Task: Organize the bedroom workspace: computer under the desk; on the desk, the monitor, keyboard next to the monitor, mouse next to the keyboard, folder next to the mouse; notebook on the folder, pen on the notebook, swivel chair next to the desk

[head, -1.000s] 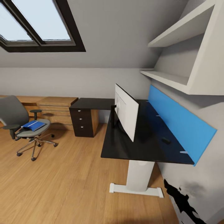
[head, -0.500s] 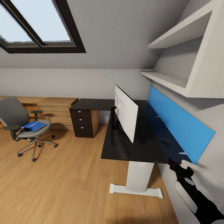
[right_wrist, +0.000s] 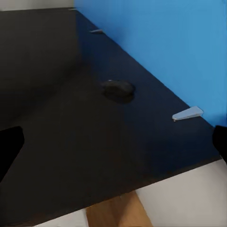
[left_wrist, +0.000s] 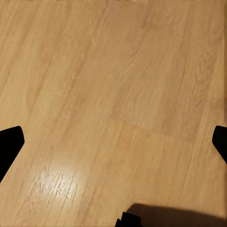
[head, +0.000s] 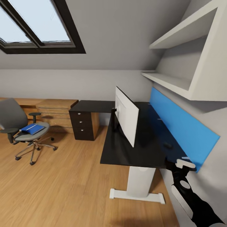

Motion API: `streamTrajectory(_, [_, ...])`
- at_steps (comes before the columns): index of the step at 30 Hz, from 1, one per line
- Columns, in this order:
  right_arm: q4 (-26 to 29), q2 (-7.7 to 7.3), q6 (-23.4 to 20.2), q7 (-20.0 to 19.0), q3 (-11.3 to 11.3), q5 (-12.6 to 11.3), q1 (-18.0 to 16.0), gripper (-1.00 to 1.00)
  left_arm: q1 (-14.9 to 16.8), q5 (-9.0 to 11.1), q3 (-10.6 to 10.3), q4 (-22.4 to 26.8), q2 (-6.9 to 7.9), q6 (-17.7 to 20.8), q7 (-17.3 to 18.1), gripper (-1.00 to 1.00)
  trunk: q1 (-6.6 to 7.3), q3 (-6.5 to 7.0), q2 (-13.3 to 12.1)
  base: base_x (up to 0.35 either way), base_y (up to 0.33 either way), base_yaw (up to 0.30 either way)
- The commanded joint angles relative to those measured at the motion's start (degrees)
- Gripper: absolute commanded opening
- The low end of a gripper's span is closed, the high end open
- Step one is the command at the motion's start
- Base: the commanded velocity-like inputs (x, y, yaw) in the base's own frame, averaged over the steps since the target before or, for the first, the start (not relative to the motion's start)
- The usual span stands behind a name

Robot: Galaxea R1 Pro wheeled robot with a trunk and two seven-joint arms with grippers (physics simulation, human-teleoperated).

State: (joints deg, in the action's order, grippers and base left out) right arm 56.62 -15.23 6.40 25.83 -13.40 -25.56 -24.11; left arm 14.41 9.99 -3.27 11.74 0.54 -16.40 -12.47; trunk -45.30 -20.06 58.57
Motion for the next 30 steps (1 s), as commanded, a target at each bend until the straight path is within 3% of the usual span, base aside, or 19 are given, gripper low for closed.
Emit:
streamTrajectory(1, [-0.03, -0.06, 1.68, 0.36, -0.34, -0.58, -0.06, 1.0, 0.06, 0.52, -0.35, -0.01, 0.17, -0.21, -0.23, 1.0, -0.03, -0.07, 0.04, 0.254, -0.145, 0.0])
streamTrajectory(8, [-0.45, 0.01, 3.71, 0.36, -0.39, -0.49, -0.06, 1.0, 0.05, 0.62, -0.22, -0.04, 1.11, -0.21, -0.41, 1.0, -0.03, -0.07, 0.04, 0.264, -0.151, 0.0])
streamTrajectory(9, [-3.31, -0.09, 6.89, 0.28, -0.33, -0.17, -0.06, 1.0, 0.06, 5.88, 2.03, -0.03, 3.38, -0.21, -0.21, 1.0, -0.03, -0.07, 0.04, 0.243, -0.158, 0.0])
streamTrajectory(11, [-4.62, -0.12, 8.81, 0.28, -0.34, -0.13, -0.06, 1.0, 0.05, 7.63, 2.45, 0.0, 3.81, -0.26, -0.15, 1.0, -0.03, -0.07, 0.04, 0.166, -0.112, 0.0])
streamTrajectory(12, [-7.99, -0.14, 10.16, 0.26, -0.28, -0.11, -0.06, 1.0, 0.04, 8.76, 2.77, 0.03, 4.34, -0.29, -0.11, 1.0, -0.03, -0.07, 0.04, 0.02, -0.013, 0.0])
streamTrajectory(17, [-10.73, -0.08, 10.39, -0.94, -0.23, -0.14, -0.12, 1.0, 0.03, 9.07, 3.71, 0.04, 5.2, -0.3, -0.1, 1.0, -0.03, -0.07, 0.04, 0.007, -0.005, 0.0])
streamTrajectory(22, [-12.51, -0.06, 10.11, -4.13, -0.23, -0.19, -0.2, 1.0, 0.07, 9.11, 6.21, 0.04, 5.82, -0.3, -0.02, 1.0, -0.03, -0.07, 0.04, 0.001, 0.0, 0.0])
streamTrajectory(30, [-19.15, -0.14, 9.3, -9.92, -0.23, -0.24, -1.8, 1.0, 0.07, 9.09, 7.22, 0.04, 5.87, -0.3, 0.06, 1.0, -0.03, -0.07, 0.04, 0.0, 0.0, 0.0])
